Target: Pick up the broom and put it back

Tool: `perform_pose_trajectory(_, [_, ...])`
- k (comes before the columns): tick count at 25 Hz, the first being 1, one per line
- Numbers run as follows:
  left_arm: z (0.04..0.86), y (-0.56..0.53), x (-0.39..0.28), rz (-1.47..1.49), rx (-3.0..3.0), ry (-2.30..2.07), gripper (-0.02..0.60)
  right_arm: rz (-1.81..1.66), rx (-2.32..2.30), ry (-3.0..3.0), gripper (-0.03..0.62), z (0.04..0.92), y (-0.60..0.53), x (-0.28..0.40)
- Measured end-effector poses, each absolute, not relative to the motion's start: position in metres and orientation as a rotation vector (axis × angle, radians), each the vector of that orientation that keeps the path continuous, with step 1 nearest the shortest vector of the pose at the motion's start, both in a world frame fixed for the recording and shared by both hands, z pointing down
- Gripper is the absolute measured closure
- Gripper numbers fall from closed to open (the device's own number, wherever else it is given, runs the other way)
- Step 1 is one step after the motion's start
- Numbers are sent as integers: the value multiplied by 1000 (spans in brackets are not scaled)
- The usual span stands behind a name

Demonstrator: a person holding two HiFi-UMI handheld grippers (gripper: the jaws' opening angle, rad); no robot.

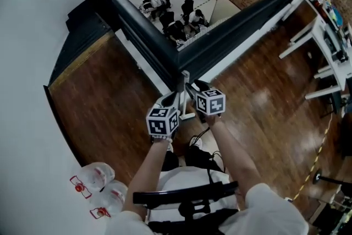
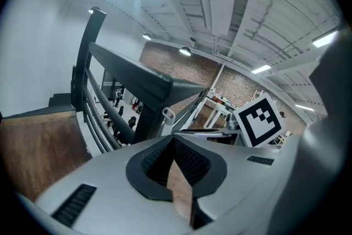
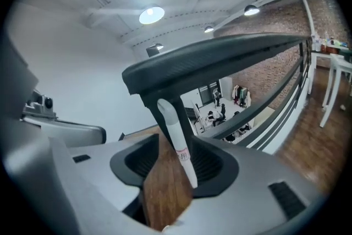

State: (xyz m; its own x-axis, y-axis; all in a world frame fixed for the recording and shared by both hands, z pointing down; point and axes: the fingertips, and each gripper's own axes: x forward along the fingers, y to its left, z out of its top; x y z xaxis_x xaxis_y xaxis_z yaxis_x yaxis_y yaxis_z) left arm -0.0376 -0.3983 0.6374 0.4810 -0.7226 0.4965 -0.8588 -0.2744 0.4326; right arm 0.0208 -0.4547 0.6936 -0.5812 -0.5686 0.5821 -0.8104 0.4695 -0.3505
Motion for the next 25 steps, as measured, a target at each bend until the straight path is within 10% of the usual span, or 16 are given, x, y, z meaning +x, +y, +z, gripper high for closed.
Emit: perform_pose_trajectory(25, [664,-384,-52,281,1993,-1329,588,657,1096,-2283,457,730,-440,6])
